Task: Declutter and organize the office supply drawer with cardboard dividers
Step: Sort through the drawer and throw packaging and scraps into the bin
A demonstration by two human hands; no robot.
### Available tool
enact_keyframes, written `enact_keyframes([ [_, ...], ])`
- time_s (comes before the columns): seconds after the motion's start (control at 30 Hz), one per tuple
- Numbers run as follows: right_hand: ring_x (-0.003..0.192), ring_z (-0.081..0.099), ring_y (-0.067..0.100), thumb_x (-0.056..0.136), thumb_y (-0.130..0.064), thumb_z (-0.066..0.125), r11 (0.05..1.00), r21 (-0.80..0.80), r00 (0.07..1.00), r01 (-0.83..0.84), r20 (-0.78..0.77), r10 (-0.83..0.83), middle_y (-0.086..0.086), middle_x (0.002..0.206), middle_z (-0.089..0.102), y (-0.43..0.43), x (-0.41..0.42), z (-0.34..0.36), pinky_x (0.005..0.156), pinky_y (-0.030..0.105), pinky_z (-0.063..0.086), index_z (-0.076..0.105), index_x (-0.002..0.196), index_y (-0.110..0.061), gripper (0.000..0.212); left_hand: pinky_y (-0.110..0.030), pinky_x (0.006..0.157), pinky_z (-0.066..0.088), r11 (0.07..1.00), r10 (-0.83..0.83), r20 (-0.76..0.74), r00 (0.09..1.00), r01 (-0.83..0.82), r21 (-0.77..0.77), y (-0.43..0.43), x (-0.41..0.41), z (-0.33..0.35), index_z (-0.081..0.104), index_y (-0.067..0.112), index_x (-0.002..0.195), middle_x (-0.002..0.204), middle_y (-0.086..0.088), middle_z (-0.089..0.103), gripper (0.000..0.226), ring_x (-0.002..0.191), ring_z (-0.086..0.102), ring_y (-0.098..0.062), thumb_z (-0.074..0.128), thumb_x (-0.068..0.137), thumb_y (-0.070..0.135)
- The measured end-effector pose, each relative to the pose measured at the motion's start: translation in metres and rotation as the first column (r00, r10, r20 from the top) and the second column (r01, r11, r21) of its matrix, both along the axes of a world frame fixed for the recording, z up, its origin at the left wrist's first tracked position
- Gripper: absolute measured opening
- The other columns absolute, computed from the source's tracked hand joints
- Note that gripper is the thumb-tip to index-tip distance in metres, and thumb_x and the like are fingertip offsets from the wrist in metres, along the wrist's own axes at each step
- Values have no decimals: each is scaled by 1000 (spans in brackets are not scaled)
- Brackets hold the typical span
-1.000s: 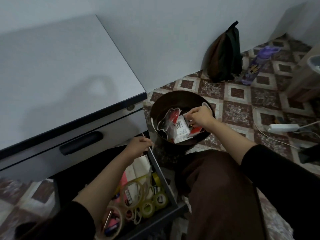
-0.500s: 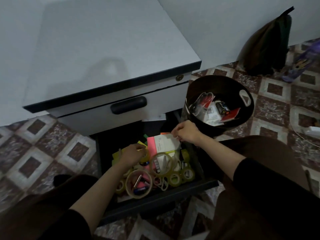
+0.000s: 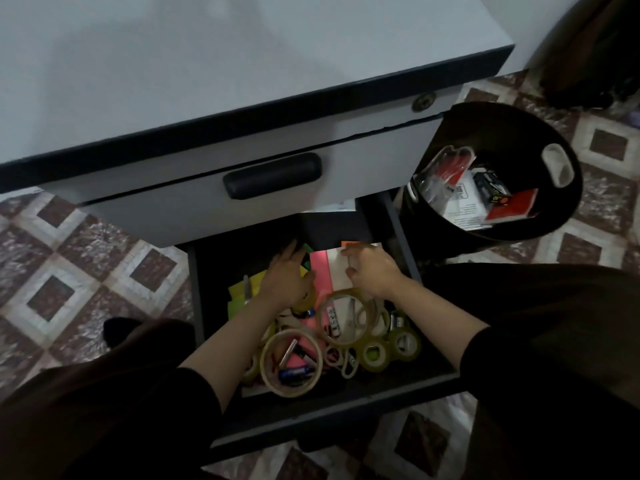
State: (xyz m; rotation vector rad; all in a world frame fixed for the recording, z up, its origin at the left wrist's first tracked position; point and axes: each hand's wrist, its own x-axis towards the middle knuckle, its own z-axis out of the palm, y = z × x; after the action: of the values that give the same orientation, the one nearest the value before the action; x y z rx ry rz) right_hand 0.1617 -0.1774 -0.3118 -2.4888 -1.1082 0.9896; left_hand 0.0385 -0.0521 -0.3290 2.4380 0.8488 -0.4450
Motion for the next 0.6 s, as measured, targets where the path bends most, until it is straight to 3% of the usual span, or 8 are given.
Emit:
enact_keyframes([
  [0.13, 138, 28, 19, 92, -15, 47, 990, -43, 989, -135, 53, 137, -3, 150, 33, -6, -1, -10, 106, 30, 34, 42, 139, -16, 47, -43, 117, 8, 992, -122, -119, 985, 125, 18, -1, 21, -13, 16, 19, 149, 158, -5, 1, 57, 144, 4, -28, 32, 99, 40],
  [0.23, 141, 22, 15, 93, -17, 46, 993, -26, 991, -119, 57, 120, -10, 154, 25, -8, -1, -14, 108, 31, 33, 38, 142, -21, 49, -46, 117, 3, 983, -123, -89, 988, 134, 125, 0, 30, -16, 18, 21, 149, 158, -3, -1, 55, 144, 4, -26, 28, 99, 43],
  [0.43, 135, 33, 16, 94, -17, 46, 998, 1, 995, -64, 77, 63, -4, 147, 38, -6, 1, -15, 103, 29, 35, 43, 139, -23, 46, -45, 115, -5, 974, -173, -59, 983, 179, 138, 11, 54, -30, -2, 20, 150, 157, 0, -13, 65, 144, -12, -18, 27, 98, 48],
  [0.6, 135, 34, 16, 93, -18, 48, 1000, -8, 1000, -19, 9, 19, -3, 147, 38, -7, 2, -19, 104, 29, 34, 42, 140, -23, 48, -41, 116, -5, 973, -192, -57, 980, 197, 120, 21, 61, -24, -8, 15, 149, 158, -3, -6, 75, 145, -7, -18, 35, 96, 47],
])
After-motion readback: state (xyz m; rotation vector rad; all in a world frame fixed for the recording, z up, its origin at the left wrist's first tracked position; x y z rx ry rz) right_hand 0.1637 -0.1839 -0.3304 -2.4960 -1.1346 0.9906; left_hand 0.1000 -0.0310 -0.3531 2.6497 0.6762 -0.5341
